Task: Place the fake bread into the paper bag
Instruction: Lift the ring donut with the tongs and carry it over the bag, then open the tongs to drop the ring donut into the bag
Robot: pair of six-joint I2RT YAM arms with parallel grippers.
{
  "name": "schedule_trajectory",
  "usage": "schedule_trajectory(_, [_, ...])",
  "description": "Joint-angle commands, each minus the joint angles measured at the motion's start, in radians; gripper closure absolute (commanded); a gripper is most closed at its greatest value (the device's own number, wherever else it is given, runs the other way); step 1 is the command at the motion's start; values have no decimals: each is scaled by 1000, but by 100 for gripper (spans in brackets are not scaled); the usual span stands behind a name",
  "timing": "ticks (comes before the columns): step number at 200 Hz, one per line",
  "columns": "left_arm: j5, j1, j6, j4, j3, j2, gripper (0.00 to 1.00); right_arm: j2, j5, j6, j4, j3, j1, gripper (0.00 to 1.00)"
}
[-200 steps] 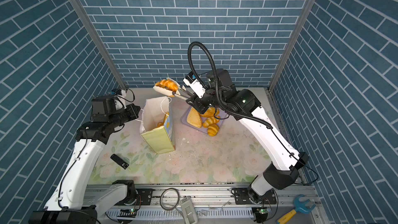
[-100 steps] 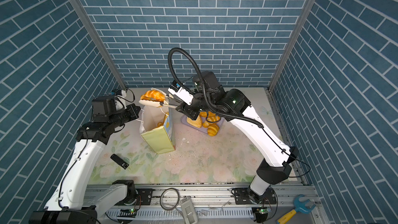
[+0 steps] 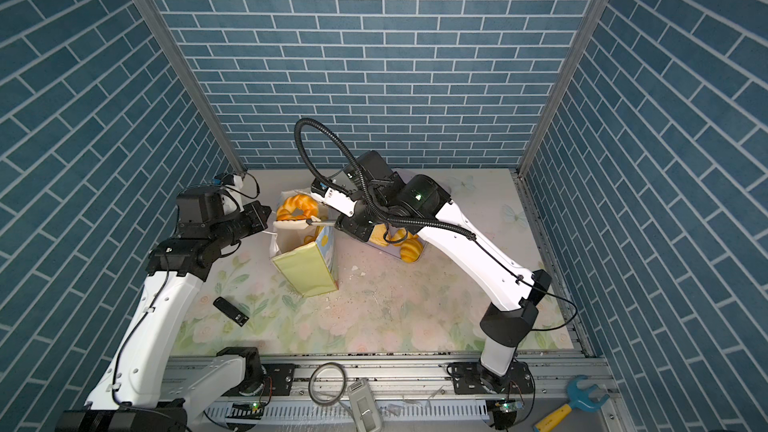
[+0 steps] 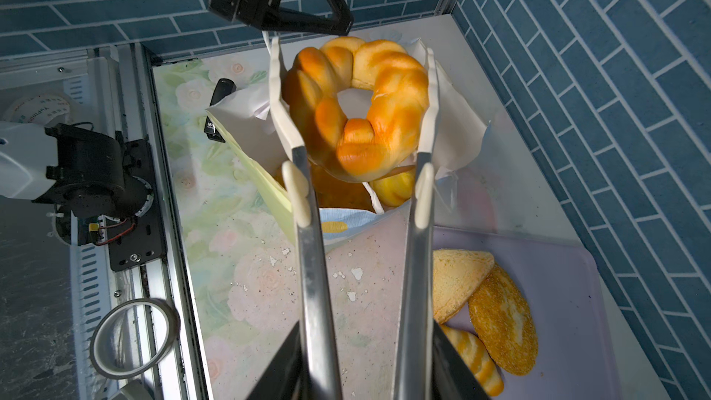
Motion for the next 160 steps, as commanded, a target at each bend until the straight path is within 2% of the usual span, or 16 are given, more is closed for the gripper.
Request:
schedule_trajectory(1, [7,-4,-1,11,-11,-16,97,8,38,-43,-4,44,5,50])
schedule_trajectory(160, [11,-4,10,-1,-1,-9,97,-21,65,-40,58,61,4,43])
